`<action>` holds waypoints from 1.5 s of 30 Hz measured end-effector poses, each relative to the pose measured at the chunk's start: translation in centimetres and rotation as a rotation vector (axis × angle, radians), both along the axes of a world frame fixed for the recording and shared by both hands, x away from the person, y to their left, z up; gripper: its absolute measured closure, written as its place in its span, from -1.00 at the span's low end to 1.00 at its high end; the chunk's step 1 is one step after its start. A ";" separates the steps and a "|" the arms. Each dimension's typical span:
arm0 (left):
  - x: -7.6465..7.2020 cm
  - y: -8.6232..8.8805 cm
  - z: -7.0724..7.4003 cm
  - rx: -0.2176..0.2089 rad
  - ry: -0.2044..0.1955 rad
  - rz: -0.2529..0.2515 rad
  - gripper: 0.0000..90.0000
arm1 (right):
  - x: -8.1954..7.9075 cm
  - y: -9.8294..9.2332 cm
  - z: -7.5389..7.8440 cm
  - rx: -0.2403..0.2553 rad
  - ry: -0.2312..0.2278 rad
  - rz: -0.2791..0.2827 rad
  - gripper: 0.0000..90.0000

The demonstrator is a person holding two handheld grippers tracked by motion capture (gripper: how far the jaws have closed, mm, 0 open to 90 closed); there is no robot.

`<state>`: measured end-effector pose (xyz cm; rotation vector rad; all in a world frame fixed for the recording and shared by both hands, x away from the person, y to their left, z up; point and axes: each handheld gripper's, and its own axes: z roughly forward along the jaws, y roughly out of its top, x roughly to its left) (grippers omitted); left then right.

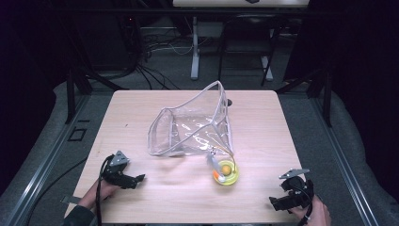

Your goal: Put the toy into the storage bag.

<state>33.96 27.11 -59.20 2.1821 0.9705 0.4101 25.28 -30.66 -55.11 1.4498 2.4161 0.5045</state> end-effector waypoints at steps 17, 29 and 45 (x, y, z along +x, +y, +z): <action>-0.1 0.0 0.0 -0.001 -0.001 0.001 -0.99 | 0.2 1.0 0.9 -0.011 0.049 0.015 -1.00; -0.1 0.0 0.0 0.001 -0.002 0.000 -0.99 | 0.8 2.6 2.7 -0.019 0.051 0.045 -1.00; -0.1 0.0 0.0 0.002 -0.003 0.002 -0.99 | 1.4 5.7 4.3 -0.035 0.043 0.103 -1.00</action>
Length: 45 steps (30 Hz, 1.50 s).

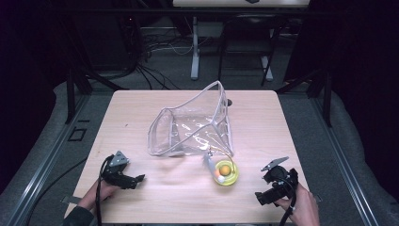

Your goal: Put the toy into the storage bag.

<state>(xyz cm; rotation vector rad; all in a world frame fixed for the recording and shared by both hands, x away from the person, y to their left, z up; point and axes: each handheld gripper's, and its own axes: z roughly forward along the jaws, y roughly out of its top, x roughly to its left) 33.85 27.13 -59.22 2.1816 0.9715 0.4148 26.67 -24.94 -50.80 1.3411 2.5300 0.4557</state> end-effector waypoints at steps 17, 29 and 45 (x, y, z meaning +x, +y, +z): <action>-0.1 0.0 0.0 -0.003 0.001 0.002 -0.99 | 1.5 3.6 1.5 -0.011 -0.006 0.104 -1.00; -0.1 0.0 0.0 -0.003 0.001 0.002 -0.99 | 2.4 4.9 2.3 -0.018 0.009 0.140 -1.00; -0.1 0.0 0.0 -0.002 0.001 0.000 -0.99 | 3.5 6.8 4.5 -0.050 -0.021 0.171 -1.00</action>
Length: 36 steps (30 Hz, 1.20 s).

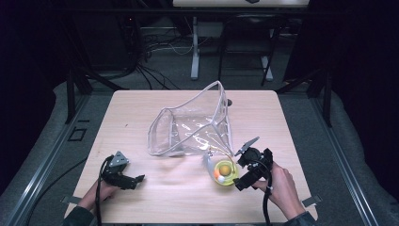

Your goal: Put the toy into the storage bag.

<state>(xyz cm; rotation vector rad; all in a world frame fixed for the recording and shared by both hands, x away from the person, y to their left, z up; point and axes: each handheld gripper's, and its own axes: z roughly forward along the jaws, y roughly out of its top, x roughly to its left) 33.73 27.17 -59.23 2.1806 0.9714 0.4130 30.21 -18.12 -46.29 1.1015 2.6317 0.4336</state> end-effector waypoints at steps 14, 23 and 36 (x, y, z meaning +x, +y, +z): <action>0.0 0.0 0.0 0.000 0.000 0.000 -0.99 | 0.6 1.1 1.7 -0.030 -0.016 0.034 -0.92; 0.0 0.0 0.0 0.000 0.000 0.000 -0.99 | 0.5 2.4 2.9 -0.054 -0.072 0.089 -0.40; 0.0 0.0 0.0 0.000 0.000 0.000 -0.99 | 0.2 4.1 4.6 -0.092 -0.067 0.170 0.26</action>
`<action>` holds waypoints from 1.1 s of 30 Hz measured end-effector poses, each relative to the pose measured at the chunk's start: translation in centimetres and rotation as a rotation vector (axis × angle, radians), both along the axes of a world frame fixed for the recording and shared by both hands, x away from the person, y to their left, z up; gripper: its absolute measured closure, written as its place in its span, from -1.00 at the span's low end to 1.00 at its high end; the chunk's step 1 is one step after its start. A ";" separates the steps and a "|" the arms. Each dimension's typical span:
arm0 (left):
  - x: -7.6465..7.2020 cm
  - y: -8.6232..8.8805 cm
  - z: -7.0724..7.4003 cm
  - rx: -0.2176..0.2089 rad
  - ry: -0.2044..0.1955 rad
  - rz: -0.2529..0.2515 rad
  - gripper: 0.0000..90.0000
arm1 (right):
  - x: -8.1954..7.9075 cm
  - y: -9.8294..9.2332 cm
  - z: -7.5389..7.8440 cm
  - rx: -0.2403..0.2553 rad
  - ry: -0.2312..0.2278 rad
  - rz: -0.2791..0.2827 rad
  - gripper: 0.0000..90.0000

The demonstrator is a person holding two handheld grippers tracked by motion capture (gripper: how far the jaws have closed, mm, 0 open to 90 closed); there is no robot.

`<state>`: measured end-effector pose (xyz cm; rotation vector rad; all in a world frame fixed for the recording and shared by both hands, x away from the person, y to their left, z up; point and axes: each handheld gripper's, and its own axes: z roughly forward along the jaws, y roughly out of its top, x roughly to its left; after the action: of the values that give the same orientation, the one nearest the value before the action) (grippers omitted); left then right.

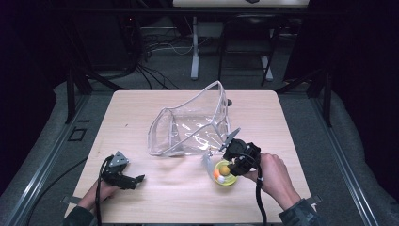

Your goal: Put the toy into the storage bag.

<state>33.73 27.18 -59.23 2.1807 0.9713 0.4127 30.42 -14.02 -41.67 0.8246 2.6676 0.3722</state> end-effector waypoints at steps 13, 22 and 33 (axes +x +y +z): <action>0.0 0.0 0.0 0.000 0.000 0.000 -0.99 | 1.0 0.8 0.6 -0.007 0.052 0.037 0.91; 0.0 0.0 0.0 0.000 0.000 0.000 -0.99 | 1.3 0.8 0.8 0.032 0.063 0.032 0.95; 0.0 0.0 0.0 0.000 0.000 0.000 -0.99 | 1.7 -0.3 2.2 0.050 0.047 0.007 0.95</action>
<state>33.73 27.18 -59.23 2.1806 0.9712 0.4124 32.09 -14.28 -39.48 0.8488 2.7150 0.4286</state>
